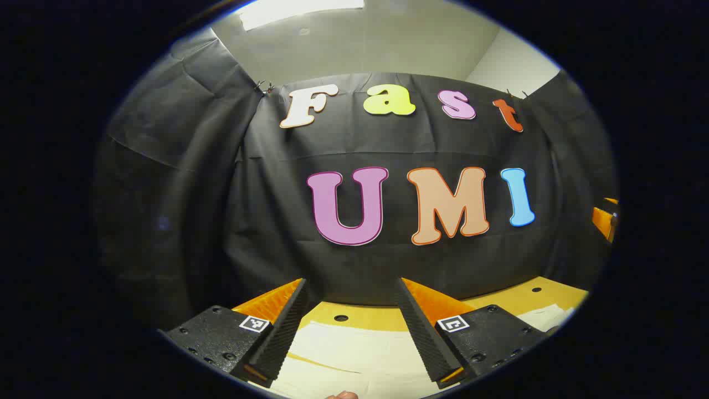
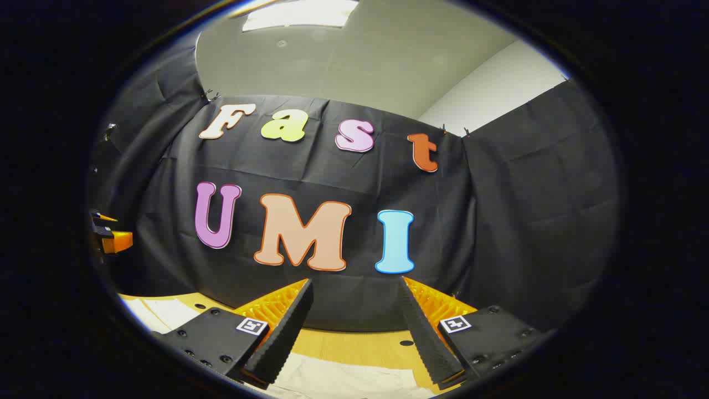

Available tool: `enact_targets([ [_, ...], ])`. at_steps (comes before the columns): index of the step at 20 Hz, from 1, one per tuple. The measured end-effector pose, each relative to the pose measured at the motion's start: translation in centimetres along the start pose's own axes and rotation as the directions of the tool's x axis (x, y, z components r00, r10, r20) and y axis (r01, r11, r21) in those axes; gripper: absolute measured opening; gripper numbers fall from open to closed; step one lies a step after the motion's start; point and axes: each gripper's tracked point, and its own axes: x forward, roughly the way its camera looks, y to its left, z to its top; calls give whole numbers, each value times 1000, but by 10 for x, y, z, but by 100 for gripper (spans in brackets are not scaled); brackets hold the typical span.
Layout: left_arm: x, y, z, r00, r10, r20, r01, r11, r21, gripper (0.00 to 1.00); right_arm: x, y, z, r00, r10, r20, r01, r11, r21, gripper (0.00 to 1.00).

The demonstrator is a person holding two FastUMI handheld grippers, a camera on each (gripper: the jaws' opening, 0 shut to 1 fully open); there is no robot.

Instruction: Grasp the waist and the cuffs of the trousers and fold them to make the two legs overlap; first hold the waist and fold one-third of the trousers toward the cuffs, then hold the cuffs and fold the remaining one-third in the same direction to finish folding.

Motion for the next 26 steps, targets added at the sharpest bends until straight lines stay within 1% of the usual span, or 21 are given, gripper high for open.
enact_targets([
  [2, 0, 0, -2, 1000, 3, -6, -3, 1000, 10, 94, 0, -5, -5, 1000, -1, -11, 1, 1000, -4, 99],
  [12, -2, 11, -6, 999, 34, -20, -33, 999, 25, 93, 3, -32, -18, 999, -9, -40, 8, 1000, -15, 98],
  [13, -3, 13, -5, 999, 40, -18, -39, 999, 26, 94, 3, -34, -20, 999, -5, -47, 4, 1000, -16, 97],
  [14, -3, 15, -6, 999, 45, -17, -44, 999, 26, 92, 1, -33, -23, 998, 9, -57, -10, 1000, -15, 98],
  [16, -3, 15, -4, 999, 47, -14, -47, 999, 24, 93, -1, -27, -29, 996, 45, -78, -45, 999, -3, 97],
  [17, -3, 16, -4, 999, 47, -14, -46, 999, 25, 92, -2, -29, -32, 995, 48, -86, -49, 999, -9, 99],
  [19, -3, 17, -5, 999, 48, -17, -47, 998, 29, 93, -5, -40, -38, 996, 29, -90, -35, 997, -62, 97],
  [21, -5, 18, -6, 999, 49, -17, -48, 998, 34, 92, -9, -43, -43, 995, 40, -93, -54, 987, -149, 97],
  [22, -3, 19, -5, 999, 49, -15, -49, 998, 35, 93, -12, -43, -48, 993, 56, -99, -75, 978, -195, 97],
  [24, -3, 22, -6, 998, 56, -16, -56, 998, 38, 92, -18, -53, -58, 989, 72, -126, -105, 955, -279, 98],
  [26, -4, 22, -7, 998, 59, -20, -58, 998, 39, 93, -26, -61, -73, 983, 82, -164, -134, 932, -337, 98],
])
